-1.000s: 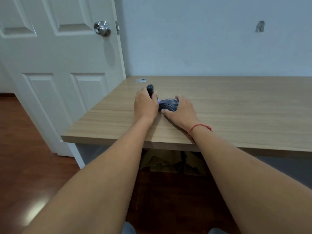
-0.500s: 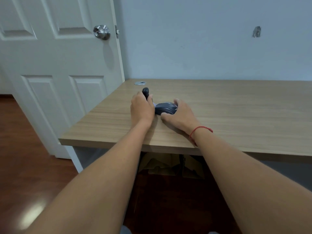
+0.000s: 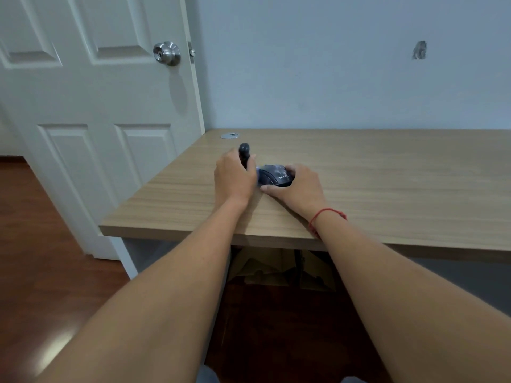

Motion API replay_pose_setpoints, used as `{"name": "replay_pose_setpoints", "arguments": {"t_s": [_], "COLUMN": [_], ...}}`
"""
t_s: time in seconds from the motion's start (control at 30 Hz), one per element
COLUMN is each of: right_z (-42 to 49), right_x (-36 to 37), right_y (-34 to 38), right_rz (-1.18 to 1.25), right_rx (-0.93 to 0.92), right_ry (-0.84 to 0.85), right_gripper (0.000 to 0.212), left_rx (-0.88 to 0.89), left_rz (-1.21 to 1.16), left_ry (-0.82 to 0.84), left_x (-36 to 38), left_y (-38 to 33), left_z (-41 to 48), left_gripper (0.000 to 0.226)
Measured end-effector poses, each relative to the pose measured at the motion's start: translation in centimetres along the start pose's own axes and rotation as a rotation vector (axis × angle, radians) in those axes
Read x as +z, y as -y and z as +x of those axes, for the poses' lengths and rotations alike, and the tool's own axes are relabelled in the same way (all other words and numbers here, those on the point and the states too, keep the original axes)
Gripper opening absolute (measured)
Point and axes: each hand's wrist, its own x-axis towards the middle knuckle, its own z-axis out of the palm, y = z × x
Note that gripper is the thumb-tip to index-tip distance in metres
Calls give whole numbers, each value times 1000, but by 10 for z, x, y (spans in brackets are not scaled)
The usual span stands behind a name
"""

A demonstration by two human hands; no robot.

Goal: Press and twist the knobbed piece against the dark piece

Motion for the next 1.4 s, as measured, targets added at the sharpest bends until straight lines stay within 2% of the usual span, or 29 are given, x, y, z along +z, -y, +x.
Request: {"name": "replay_pose_setpoints", "arguments": {"t_s": [0.13,0.27,0.43,0.57,0.63,0.7,0.77,0.87,0.93,1.03,1.13,1.2,1.33,1.4], "right_z": [-1,-1,-3,-4,-5,-6,-7,-7,-4,-2,-2,-1,-1,-1], "right_x": [-2,-3,-4,-4,-4,-5,-5,-4,-4,-4,-7,-8,-6,-5], "right_y": [1,2,4,4,6,8,9,8,7,5,6,6,4,3], "right_rz": [-34,-67,-72,-57,-61,-51,-44,-73,-133,-213,-178,-137,-172,-206], "right_rx": [33,30,27,45,48,59,72,75,65,30,4,3,-8,-35], "right_ry": [-36,-42,-32,-26,-5,9,15,-3,-22,34,112,119,87,87], "right_gripper": [46,39,52,43,41,42,46,63,69,69,74,68,66,64], "left_rx": [141,180,81,146,149,110,-2,-99,-24,49,-104,-206,-135,-112], "left_rz": [-176,-163,59,-164,-184,-103,29,134,21,-145,-10,49,-150,-169], "left_ry": [-2,45,62,-3,-1,38,47,39,6,-10,10,-8,-68,-38], "left_x": [-1,-1,0,-3,-4,-2,0,-1,-2,-5,-4,-5,-8,-7], "left_y": [-12,-10,-4,-12,-12,-8,-4,-2,-7,-11,-4,-1,-7,-6], "left_z": [-6,-6,-4,-6,-6,-5,-3,-1,-2,-5,-2,0,-1,0], "left_gripper": [32,34,26,30,32,30,27,27,27,26,24,25,26,25]}}
